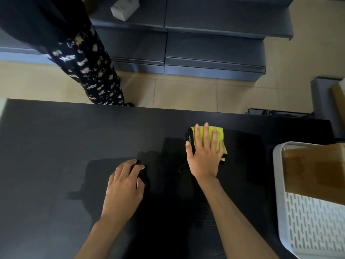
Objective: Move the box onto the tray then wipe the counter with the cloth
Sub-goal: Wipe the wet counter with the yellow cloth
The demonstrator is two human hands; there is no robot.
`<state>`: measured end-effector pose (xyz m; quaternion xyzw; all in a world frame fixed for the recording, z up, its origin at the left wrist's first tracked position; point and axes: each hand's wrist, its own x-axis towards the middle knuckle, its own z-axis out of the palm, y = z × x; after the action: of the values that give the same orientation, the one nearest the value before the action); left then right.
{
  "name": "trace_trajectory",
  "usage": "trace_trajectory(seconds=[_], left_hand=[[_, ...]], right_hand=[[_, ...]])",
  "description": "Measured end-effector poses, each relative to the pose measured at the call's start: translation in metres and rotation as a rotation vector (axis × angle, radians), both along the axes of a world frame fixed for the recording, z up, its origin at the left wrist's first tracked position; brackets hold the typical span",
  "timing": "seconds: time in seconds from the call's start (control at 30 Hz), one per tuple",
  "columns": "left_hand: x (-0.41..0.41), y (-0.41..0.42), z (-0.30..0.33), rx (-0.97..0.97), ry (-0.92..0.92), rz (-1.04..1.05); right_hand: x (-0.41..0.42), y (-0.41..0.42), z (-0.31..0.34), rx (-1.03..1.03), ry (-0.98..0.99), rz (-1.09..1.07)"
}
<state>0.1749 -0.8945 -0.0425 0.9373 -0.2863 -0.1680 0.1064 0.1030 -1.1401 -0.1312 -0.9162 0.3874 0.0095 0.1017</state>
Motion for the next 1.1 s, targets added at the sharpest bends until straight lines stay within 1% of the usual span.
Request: trace_trajectory(seconds=[0.1,0.23,0.3,0.53,0.67,0.83,1.1], left_hand=[[0.021,0.032,0.003,-0.015,0.001,0.036],[0.049,0.084,0.004,-0.061,0.061,0.183],[0.059,0.11,0.003,-0.069,0.072,0.218],[0.083,0.179,-0.002,-0.05,0.063,0.246],[0.092,0.203,-0.004,-0.057,0.051,0.244],[0.095,0.215,-0.002,-0.07,0.063,0.222],[0.083,0.215,0.009,-0.105,0.075,0.142]], right_hand=[[0.031,0.039,0.0,0.002,-0.009,0.004],[0.071,0.089,0.001,0.003,-0.006,0.035],[0.089,0.114,0.001,0.001,-0.01,0.049],[0.157,0.214,0.003,0.04,-0.027,0.127],[0.181,0.251,0.004,0.039,-0.027,0.202],[0.173,0.263,0.006,0.027,-0.023,0.241],[0.105,0.304,-0.001,0.018,-0.036,0.259]])
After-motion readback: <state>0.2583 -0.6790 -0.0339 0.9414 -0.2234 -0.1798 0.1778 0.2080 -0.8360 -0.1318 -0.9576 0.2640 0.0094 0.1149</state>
